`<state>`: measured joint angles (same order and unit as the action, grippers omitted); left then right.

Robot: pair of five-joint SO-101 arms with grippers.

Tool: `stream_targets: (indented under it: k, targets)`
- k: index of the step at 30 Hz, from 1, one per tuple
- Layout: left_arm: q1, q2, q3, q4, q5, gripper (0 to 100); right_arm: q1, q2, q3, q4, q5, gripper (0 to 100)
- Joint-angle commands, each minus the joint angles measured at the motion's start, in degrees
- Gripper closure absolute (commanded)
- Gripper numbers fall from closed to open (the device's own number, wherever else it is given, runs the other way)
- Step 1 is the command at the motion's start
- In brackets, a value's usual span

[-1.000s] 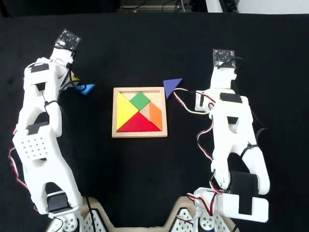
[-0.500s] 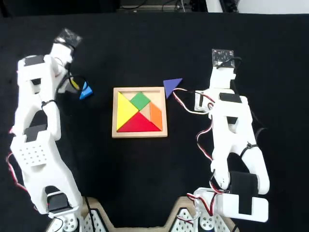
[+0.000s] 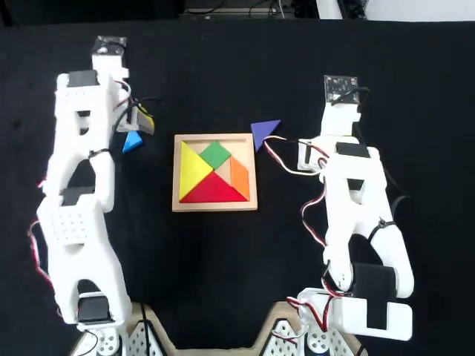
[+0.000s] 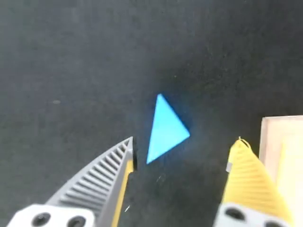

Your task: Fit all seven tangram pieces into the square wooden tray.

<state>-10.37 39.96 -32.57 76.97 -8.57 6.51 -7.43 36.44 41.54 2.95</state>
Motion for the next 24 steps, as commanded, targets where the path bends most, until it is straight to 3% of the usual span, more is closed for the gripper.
stream_targets:
  k: [1,24]
  targets:
    - [-1.45,4.66,-8.92,-0.70,1.23,69,-0.44,-0.31,-0.31,-0.79,0.18,98.7]
    - [-1.54,10.37,-11.74,0.53,-2.02,69,-0.70,-0.31,-0.31,-0.79,0.18,98.7]
